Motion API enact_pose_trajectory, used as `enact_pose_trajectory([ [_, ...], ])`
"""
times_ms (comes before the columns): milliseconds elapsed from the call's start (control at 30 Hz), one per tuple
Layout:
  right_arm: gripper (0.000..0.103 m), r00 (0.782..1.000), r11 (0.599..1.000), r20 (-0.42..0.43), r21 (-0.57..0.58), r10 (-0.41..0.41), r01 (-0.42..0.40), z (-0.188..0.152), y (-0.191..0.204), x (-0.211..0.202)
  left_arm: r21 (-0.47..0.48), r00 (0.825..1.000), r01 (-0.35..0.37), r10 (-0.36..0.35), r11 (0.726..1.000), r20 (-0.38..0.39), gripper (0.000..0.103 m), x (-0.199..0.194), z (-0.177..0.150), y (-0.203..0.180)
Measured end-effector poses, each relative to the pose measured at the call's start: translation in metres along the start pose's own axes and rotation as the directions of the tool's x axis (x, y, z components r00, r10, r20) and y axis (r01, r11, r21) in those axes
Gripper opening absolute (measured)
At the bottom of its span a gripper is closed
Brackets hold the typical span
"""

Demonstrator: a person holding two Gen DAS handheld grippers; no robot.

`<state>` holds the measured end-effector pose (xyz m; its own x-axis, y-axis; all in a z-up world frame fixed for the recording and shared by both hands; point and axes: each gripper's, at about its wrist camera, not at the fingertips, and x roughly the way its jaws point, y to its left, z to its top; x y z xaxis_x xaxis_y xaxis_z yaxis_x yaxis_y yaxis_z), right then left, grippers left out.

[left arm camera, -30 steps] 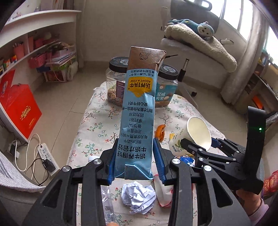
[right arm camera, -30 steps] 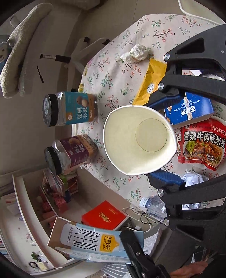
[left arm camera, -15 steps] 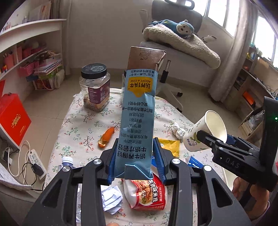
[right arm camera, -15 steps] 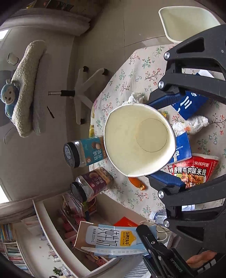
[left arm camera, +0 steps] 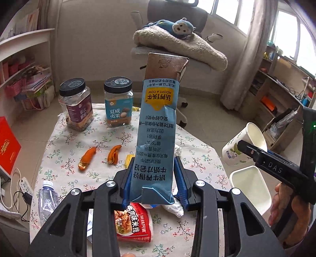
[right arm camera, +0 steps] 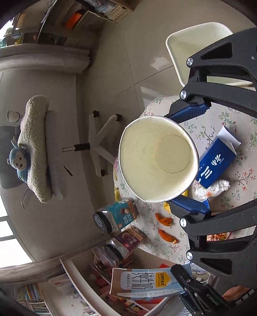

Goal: Collect trash
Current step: 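Carry carton and cup to the white bin while the right tool releases the cup inside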

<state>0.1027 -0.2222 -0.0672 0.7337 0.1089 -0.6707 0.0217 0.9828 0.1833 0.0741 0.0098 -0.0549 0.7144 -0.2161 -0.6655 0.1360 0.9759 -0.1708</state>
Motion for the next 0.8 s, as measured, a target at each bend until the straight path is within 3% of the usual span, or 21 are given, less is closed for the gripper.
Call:
enact_pose_trajectory([
  [200,0.065,0.993,0.989,-0.007,0.090,-0.120,0.120,-0.003,-0.054,-0.012,0.032,0.999,0.046,-0.046,0.998,0.003,0.038,0.001,0.000,-0.032],
  [333,0.065,0.973,0.961,-0.055,0.156,-0.223,0.229,-0.010,-0.094,-0.013,0.071,0.997,0.080,-0.080,0.994,-0.002,0.038,0.003,-0.003,-0.058],
  [533,0.065,0.954,0.918,-0.129,0.264,-0.271,0.297,-0.019,-0.148,-0.018,0.117,0.993,0.117,-0.117,0.986,-0.011,0.038,0.016,-0.006,-0.100],
  [633,0.075,0.957,0.898,-0.131,0.333,-0.258,0.287,-0.020,-0.171,-0.030,0.126,0.987,0.158,-0.153,0.979,-0.051,0.038,0.027,-0.010,-0.126],
  [700,0.089,0.956,0.875,-0.120,0.385,-0.267,0.292,-0.021,-0.187,-0.040,0.118,0.979,0.195,-0.187,0.974,-0.076,0.038,0.034,-0.012,-0.145],
  [800,0.091,0.950,0.837,-0.105,0.452,-0.293,0.308,-0.022,-0.212,-0.054,0.109,0.965,0.250,-0.238,0.962,-0.113,0.038,0.045,-0.015,-0.176],
])
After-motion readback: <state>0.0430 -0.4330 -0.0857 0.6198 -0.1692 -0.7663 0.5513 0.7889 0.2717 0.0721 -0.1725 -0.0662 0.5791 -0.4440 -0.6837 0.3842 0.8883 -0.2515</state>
